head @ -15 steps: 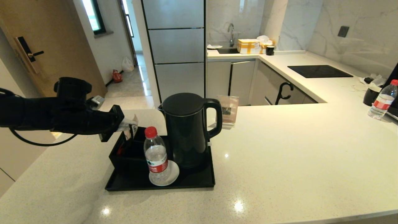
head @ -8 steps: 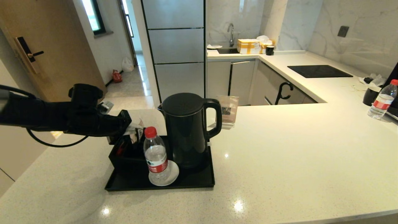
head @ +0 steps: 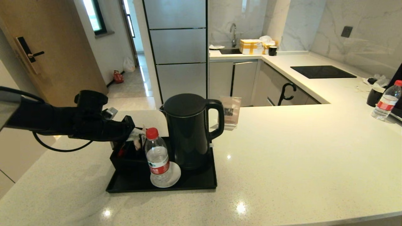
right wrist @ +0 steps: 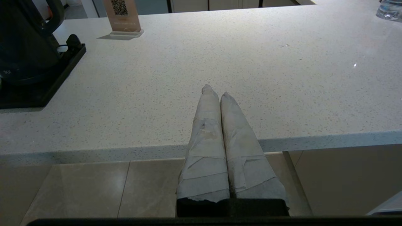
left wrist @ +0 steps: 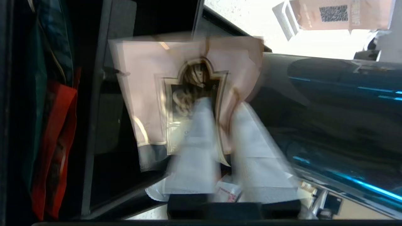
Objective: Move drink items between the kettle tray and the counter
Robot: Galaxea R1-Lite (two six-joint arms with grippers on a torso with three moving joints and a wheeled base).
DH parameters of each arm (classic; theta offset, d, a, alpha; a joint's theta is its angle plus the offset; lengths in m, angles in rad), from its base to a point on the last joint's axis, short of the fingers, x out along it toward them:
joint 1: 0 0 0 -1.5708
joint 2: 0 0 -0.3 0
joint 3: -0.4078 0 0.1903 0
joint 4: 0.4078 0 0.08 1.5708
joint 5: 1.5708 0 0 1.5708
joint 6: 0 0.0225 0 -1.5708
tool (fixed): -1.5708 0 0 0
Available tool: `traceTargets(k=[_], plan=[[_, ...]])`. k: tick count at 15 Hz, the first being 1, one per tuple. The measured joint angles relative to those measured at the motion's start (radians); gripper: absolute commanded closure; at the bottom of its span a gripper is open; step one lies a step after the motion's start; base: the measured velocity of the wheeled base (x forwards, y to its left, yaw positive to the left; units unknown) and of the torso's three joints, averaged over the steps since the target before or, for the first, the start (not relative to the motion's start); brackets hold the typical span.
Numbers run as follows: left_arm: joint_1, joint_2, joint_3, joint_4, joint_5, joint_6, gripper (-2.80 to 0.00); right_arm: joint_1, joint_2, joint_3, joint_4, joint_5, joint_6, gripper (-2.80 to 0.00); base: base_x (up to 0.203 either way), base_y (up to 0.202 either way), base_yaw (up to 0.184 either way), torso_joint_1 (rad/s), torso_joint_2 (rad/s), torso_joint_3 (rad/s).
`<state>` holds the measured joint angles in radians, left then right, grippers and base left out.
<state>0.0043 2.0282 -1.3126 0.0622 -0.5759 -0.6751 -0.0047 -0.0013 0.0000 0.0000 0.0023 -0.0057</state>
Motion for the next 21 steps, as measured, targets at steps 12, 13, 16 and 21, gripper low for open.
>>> traceTargets(k=[12,13,16,21], plan=[[0.033,-0.059,0.009,0.000,-0.060,-0.062,-2.80,0.000,0.000,0.000,0.000,0.000,0.000,0.00,0.000,0.000,0.000,0.000,0.00,0.000],[0.044,-0.083,0.009,0.002,-0.067,-0.071,-2.80,0.000,0.000,0.000,0.000,0.000,0.000,0.00,0.000,0.000,0.000,0.000,0.00,0.000],[0.076,-0.179,0.023,0.014,-0.072,-0.080,-2.80,0.000,0.000,0.000,0.000,0.000,0.000,0.00,0.000,0.000,0.000,0.000,0.00,0.000],[0.141,-0.414,0.050,0.085,-0.044,-0.059,0.00,0.000,0.000,0.000,0.000,0.000,0.000,0.00,0.000,0.000,0.000,0.000,0.00,0.000]])
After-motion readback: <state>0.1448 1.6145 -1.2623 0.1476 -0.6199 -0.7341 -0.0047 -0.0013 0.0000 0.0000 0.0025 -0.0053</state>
